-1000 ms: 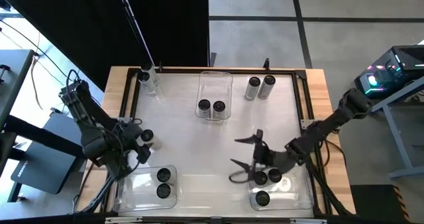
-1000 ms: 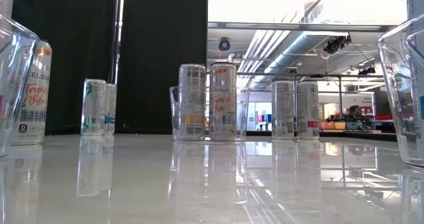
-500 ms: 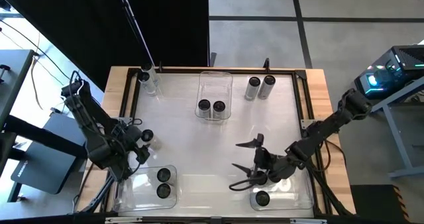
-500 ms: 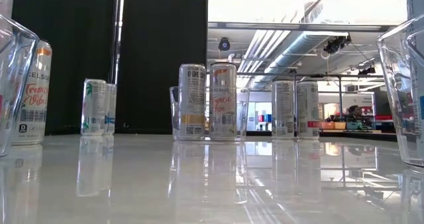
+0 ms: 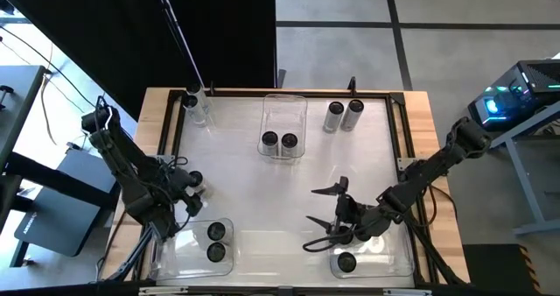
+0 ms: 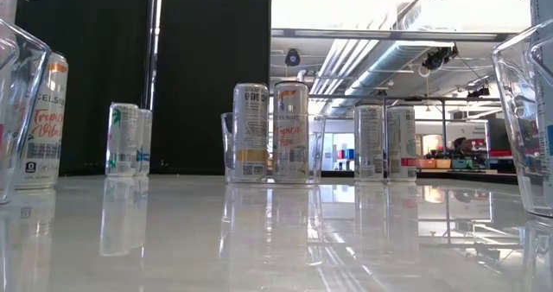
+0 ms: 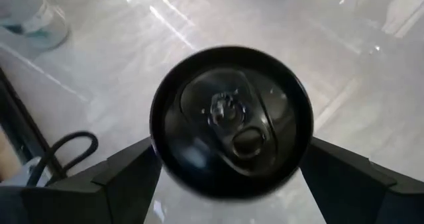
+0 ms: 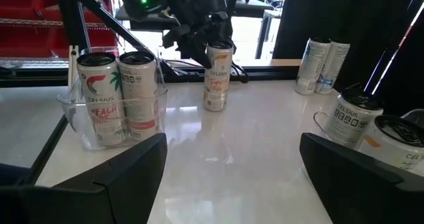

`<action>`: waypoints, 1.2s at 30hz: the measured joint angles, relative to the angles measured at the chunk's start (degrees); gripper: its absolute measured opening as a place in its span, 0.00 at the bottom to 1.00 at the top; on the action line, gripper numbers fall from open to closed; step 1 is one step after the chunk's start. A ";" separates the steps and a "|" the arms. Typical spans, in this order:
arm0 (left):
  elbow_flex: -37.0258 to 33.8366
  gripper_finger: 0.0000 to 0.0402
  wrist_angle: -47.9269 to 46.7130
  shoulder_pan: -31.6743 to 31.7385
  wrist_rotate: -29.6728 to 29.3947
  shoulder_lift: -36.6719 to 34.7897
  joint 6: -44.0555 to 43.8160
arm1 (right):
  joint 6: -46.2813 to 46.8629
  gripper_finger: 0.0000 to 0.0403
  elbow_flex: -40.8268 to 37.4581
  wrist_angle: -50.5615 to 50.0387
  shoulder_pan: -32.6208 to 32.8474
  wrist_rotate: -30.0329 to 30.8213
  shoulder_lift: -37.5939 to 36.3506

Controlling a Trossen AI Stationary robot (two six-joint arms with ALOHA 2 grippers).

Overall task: Sort soda cans
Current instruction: Put the white yellow soda can into the top middle transparent bin

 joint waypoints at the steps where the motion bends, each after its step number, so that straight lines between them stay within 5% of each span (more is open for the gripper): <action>1: -0.56 0.83 0.60 0.00 -1.01 0.01 0.01 | 0.00 0.85 0.00 0.02 0.00 0.00 0.00; 10: -2.24 0.81 3.42 0.00 -6.49 -0.01 0.11 | 0.15 0.85 0.00 0.00 0.00 -0.02 0.02; 24: -0.87 0.61 3.37 0.02 -6.65 -0.01 1.68 | 0.17 0.85 0.00 0.00 0.00 -0.02 0.04; 31: 6.73 0.61 9.96 2.93 -14.61 -0.01 14.64 | 0.07 0.85 0.00 0.54 0.00 -0.04 0.04; 36: 10.63 0.61 28.01 10.12 -15.17 -0.01 38.27 | 0.04 0.85 0.00 0.85 -0.15 -0.04 0.04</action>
